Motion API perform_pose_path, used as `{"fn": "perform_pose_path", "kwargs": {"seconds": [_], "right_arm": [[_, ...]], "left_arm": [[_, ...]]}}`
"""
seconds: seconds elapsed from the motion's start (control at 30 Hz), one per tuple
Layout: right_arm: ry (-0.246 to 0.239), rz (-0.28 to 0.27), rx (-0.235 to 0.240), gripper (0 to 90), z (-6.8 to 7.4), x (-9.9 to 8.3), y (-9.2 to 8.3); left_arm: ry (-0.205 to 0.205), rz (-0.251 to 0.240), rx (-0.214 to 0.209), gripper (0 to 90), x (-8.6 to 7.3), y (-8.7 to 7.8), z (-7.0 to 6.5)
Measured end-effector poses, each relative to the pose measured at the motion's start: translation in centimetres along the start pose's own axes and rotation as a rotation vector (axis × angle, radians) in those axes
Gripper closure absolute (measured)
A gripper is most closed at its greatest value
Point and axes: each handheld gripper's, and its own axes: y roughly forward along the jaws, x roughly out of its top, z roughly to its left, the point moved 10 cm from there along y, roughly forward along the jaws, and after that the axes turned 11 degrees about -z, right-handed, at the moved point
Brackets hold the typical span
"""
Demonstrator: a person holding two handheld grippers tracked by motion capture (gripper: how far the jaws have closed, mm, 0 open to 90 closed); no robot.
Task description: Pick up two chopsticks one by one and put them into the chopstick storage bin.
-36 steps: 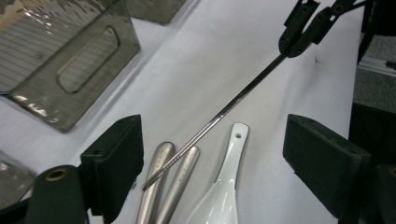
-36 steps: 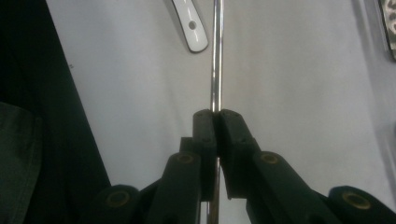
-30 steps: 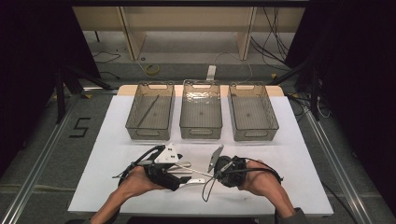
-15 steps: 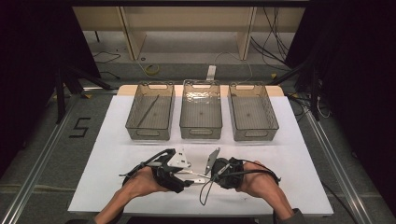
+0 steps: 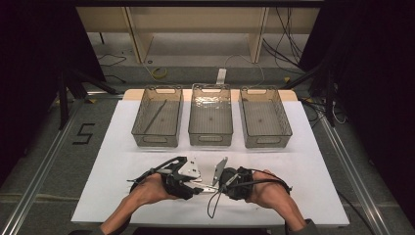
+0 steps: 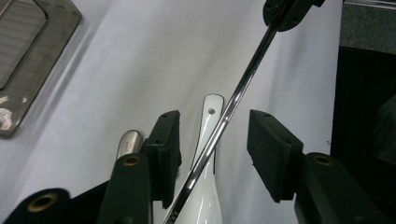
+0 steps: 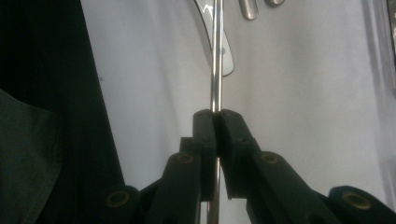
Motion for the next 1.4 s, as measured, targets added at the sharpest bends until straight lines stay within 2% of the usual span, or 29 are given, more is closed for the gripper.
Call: {"fn": "perform_pose_path", "kwargs": {"seconds": [0.17, 0.3, 0.43, 0.67, 0.73, 0.77, 0.83, 0.9, 0.97, 1.03, 1.23, 1.4], "right_arm": [[-0.001, -0.005, 0.003, 85.9, 0.2, 0.1, 0.1], [-0.013, -0.001, 0.008, 85.9, 0.2, 0.1, 0.0], [-0.018, 0.0, 0.014, 85.9, 0.3, 0.0, 0.1], [-0.044, -0.006, 0.024, 83.7, 0.4, -0.2, 0.2], [-0.034, -0.014, 0.016, 80.4, -0.1, -0.3, 0.2], [-0.018, -0.023, 0.006, 77.8, -0.4, -0.3, 0.3], [0.053, -0.052, -0.003, 70.8, -0.8, -0.2, 0.3], [0.108, -0.086, -0.036, 64.8, -1.6, -0.1, 0.0], [0.121, -0.111, -0.052, 57.6, -2.0, 0.1, -0.5], [0.164, -0.158, -0.068, 53.2, -2.3, 0.6, -1.2], [0.209, -0.251, -0.107, 43.2, -3.0, 0.9, -2.1], [0.248, -0.332, -0.137, 40.0, -3.6, 0.7, -2.2]], "left_arm": [[0.021, 0.01, -0.018, 60.2, -0.2, 0.2, -0.3], [0.032, 0.008, -0.015, 67.3, -0.1, 0.2, -0.3], [0.061, 0.005, -0.029, 72.6, -0.1, 0.2, -0.5], [0.1, 0.039, -0.087, 80.0, -0.4, 0.2, -1.3], [0.102, 0.04, -0.12, 83.7, -0.5, 0.2, -1.9], [0.104, 0.045, -0.116, 85.3, -0.5, 0.2, -1.9], [0.094, 0.056, -0.115, 85.7, -0.7, 0.1, -1.7], [0.08, 0.05, -0.099, 85.7, -0.7, -0.2, -1.3], [0.06, 0.043, -0.078, 85.7, -0.7, -0.5, -0.7], [0.036, 0.036, -0.054, 85.7, -0.7, -0.8, 0.0], [-0.041, 0.017, 0.036, 85.7, -1.1, -2.0, 2.4], [-0.132, -0.023, 0.114, 85.7, -1.2, -3.2, 4.6]]}}
